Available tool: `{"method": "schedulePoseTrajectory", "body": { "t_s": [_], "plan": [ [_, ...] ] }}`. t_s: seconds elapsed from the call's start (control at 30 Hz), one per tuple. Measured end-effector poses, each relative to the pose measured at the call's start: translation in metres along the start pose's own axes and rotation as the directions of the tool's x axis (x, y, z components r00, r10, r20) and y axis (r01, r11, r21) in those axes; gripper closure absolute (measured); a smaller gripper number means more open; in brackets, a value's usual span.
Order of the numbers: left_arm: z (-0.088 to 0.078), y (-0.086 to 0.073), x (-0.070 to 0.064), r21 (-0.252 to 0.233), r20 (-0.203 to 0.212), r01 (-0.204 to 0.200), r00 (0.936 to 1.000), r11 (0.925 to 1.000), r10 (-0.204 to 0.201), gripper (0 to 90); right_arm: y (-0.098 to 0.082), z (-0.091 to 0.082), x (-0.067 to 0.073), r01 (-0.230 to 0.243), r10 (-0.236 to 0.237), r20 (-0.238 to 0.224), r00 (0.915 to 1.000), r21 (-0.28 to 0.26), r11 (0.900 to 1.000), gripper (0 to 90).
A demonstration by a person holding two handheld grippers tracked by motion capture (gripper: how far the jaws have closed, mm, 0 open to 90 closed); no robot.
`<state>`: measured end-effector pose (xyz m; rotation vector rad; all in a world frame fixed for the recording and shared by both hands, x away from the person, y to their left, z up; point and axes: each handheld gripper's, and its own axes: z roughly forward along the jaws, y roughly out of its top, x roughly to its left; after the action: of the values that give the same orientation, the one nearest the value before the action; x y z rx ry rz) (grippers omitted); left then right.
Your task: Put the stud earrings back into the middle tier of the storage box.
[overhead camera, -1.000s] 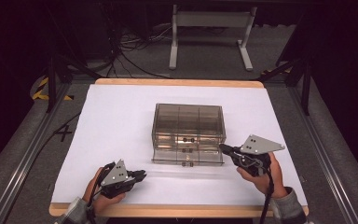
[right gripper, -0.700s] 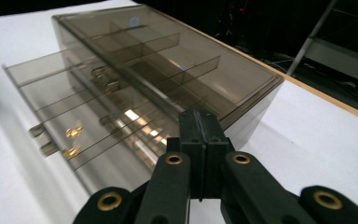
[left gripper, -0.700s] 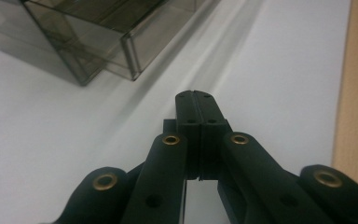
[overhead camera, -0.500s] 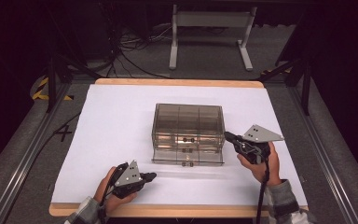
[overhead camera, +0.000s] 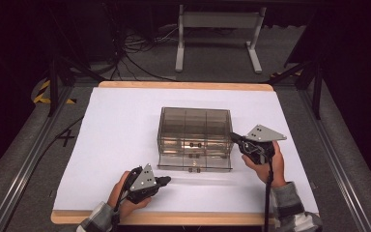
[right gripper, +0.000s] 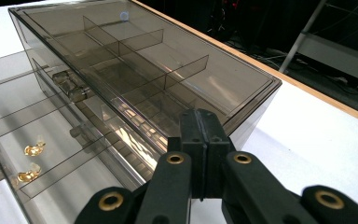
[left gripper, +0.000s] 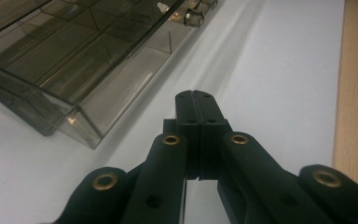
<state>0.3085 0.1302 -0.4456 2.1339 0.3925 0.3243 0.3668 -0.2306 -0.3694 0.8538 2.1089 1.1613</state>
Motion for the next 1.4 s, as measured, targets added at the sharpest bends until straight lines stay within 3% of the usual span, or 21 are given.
{"method": "schedulePoseTrajectory", "body": {
  "t_s": [0.07,0.6,0.87,1.4],
  "plan": [
    [0.001,0.002,-0.002,0.002,-0.004,-0.007,1.0000,1.0000,0.007,89.8,-0.001,0.000,-0.001,-0.015,0.015,-0.005,0.9999,-0.006,1.000,90.0],
    [0.015,0.019,-0.007,-0.015,-0.031,-0.025,0.9992,0.9996,0.024,89.9,-0.003,0.001,0.005,0.020,-0.020,0.031,0.9993,-0.018,1.000,90.0],
    [0.018,0.021,-0.006,-0.022,-0.054,-0.025,0.9983,0.9994,0.023,89.9,-0.004,0.000,0.004,0.012,-0.012,0.022,0.9997,-0.026,1.000,90.0],
    [0.025,0.024,-0.009,-0.010,-0.054,-0.053,0.9972,0.9986,0.052,89.9,-0.006,0.000,0.003,-0.007,0.007,0.013,0.9999,-0.036,0.999,90.0]
  ]
}}
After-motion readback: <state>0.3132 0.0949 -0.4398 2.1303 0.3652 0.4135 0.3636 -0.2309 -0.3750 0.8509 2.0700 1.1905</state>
